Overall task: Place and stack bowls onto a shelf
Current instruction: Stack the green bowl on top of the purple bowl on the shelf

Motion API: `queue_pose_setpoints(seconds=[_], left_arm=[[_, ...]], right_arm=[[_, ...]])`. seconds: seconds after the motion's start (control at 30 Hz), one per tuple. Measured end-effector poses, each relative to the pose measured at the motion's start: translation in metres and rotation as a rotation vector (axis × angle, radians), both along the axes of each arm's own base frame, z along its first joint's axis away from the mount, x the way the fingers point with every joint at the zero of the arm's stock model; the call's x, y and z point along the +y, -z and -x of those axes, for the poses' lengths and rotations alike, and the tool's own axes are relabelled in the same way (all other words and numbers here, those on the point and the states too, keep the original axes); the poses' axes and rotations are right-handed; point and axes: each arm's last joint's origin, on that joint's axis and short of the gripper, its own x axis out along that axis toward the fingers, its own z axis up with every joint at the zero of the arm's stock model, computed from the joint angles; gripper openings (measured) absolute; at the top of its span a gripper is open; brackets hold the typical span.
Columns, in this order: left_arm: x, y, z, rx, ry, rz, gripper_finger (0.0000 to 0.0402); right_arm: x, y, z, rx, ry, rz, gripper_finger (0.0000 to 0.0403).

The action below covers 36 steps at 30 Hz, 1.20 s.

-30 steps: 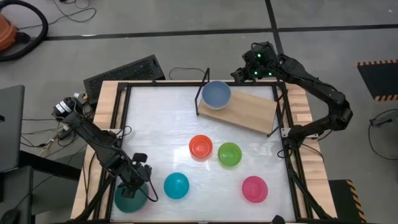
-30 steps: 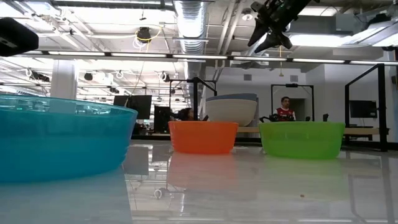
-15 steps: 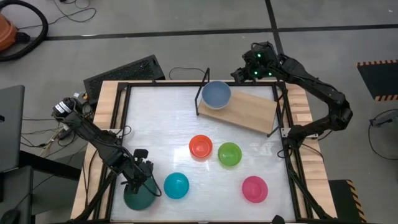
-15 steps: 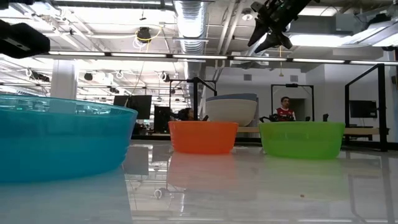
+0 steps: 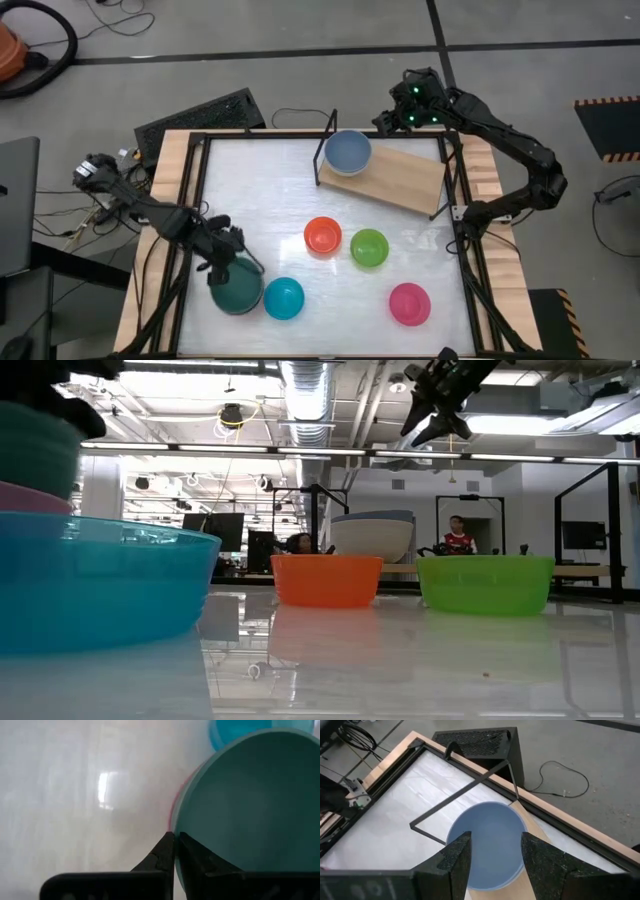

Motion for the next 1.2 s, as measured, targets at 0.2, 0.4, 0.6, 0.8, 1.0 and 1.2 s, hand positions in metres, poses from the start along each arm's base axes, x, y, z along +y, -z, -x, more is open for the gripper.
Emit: queue_pose_setpoints(seconds=[0.2, 0.4, 0.6, 0.8, 1.0, 1.2], left_arm=[[0.025, -0.009, -0.002, -0.056, -0.202, 0.031, 0.0002], [0.046, -0.021, -0.007, -0.131, -0.385, -0.008, 0.0002], [0.061, -0.048, -0.014, -0.238, -0.475, -0.055, 0.0002], [0.081, -0.073, -0.020, -0.420, -0.692, -0.232, 0.0002], [0.098, -0.090, -0.037, -0.639, -0.825, -0.413, 0.0002], [0.112, -0.099, -0.065, -0.739, -0.858, -0.677, 0.0002]], right_arm=[[0.002, 0.002, 0.001, 0.018, -0.003, -0.014, 0.0195], [0.009, 0.001, -0.005, 0.012, -0.037, -0.008, 0.0195], [0.018, 0.001, -0.012, 0.007, -0.077, -0.007, 0.0195], [0.030, -0.006, -0.026, -0.061, -0.091, 0.042, 0.0195], [0.050, -0.017, -0.046, -0.152, -0.085, 0.168, 0.0195], [0.071, -0.021, -0.064, -0.153, -0.087, 0.343, 0.0195]])
